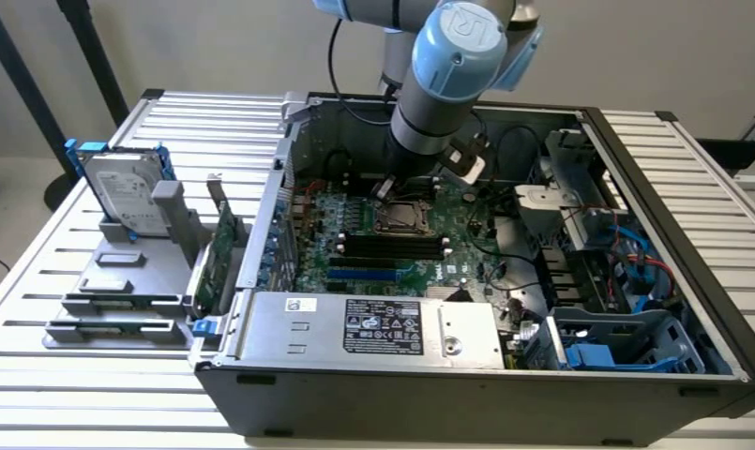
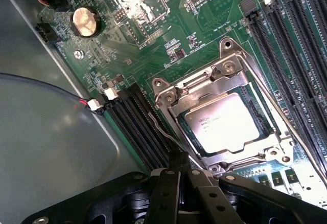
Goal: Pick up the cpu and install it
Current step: 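Install the first cpu locking lever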
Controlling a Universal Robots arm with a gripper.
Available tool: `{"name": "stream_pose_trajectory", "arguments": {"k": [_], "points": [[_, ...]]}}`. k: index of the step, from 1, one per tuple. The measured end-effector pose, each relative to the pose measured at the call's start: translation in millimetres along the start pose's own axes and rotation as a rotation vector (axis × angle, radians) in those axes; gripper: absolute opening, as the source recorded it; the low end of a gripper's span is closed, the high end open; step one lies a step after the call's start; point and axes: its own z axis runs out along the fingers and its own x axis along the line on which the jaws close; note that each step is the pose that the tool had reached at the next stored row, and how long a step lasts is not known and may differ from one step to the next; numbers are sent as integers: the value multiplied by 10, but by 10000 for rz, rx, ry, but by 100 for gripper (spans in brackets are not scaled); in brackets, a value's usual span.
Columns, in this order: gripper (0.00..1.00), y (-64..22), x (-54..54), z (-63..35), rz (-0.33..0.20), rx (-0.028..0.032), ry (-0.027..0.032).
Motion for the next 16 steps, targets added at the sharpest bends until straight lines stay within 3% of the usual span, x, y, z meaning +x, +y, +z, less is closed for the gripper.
{"name": "stream_pose_trajectory", "arguments": {"k": [16], "points": [[11,27,23,3,79,-20,24]]}}
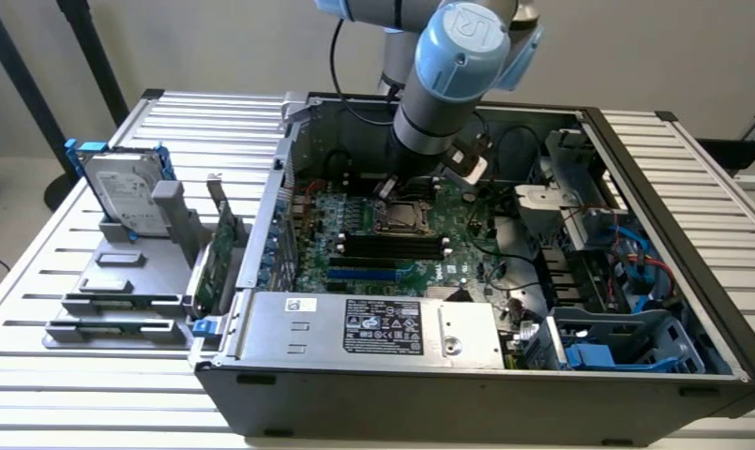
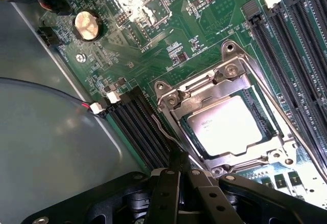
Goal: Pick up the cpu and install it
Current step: 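Install the first cpu locking lever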
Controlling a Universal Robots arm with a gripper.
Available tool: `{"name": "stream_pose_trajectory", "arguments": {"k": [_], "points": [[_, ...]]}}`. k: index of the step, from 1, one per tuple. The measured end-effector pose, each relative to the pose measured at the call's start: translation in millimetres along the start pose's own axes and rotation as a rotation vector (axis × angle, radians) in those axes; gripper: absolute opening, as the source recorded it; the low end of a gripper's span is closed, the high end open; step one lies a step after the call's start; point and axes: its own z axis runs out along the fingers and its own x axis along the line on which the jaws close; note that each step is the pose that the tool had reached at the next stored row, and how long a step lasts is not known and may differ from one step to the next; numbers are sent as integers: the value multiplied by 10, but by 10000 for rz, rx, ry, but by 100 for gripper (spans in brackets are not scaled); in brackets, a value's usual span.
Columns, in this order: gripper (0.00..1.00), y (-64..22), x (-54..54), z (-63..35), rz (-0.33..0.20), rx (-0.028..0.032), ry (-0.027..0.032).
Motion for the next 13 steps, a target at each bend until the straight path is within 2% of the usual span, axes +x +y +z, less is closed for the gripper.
{"name": "stream_pose_trajectory", "arguments": {"k": [13], "points": [[11,46,26,7,122,-34,25]]}}
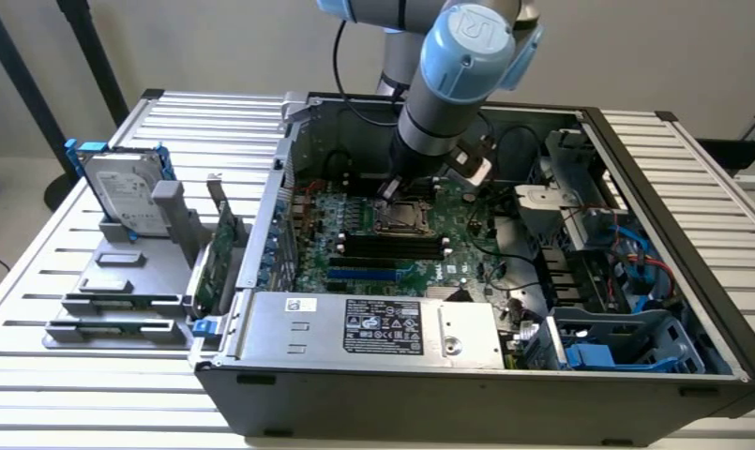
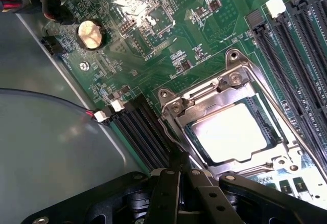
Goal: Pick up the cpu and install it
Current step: 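Install the first cpu locking lever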
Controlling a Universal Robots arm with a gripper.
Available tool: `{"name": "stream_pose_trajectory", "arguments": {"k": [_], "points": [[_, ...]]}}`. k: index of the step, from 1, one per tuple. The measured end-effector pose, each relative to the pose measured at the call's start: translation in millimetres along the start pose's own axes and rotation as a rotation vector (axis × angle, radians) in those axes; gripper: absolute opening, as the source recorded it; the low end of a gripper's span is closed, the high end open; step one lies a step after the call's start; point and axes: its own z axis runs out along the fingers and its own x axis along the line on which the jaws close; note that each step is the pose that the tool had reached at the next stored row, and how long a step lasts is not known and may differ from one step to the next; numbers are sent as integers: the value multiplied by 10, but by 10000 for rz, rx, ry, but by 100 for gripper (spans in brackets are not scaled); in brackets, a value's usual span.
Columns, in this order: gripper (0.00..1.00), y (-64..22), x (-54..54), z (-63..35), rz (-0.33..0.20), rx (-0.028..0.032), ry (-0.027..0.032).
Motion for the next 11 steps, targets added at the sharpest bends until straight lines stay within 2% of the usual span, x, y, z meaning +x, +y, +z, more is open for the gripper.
{"name": "stream_pose_trajectory", "arguments": {"k": [11], "points": [[11,15,4,9,57,-69,-65]]}}
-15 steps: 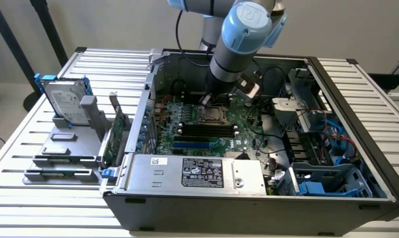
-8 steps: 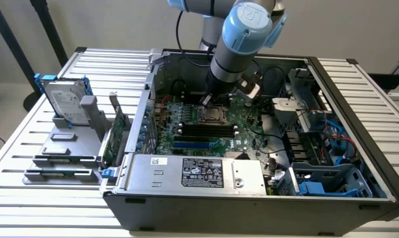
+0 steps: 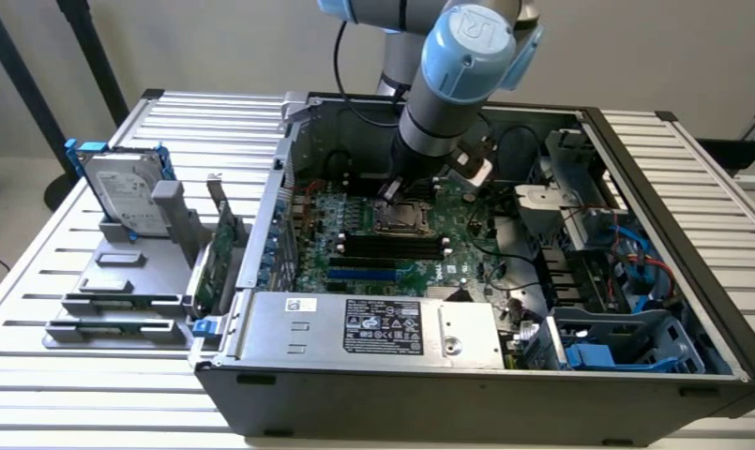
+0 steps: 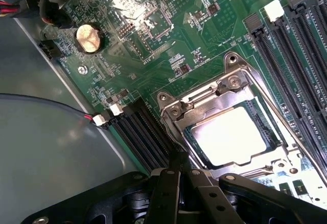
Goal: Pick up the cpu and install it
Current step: 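Install the first cpu locking lever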
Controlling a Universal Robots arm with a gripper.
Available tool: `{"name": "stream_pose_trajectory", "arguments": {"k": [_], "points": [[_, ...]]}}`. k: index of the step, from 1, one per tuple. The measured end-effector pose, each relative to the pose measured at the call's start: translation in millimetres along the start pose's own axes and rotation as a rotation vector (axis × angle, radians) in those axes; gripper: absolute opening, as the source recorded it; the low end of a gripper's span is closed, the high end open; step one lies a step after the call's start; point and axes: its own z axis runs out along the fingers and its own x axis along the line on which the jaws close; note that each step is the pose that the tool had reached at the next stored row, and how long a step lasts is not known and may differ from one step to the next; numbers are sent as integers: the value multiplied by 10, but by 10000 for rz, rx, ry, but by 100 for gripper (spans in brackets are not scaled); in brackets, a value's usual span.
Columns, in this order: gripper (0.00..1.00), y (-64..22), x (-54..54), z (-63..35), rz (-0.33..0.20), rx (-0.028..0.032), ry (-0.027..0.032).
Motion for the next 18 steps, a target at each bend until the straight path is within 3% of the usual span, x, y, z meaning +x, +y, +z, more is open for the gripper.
{"name": "stream_pose_trajectory", "arguments": {"k": [9,18], "points": [[11,23,14,1,40,-45,-39],[11,83,53,1,52,-49,-39]]}}
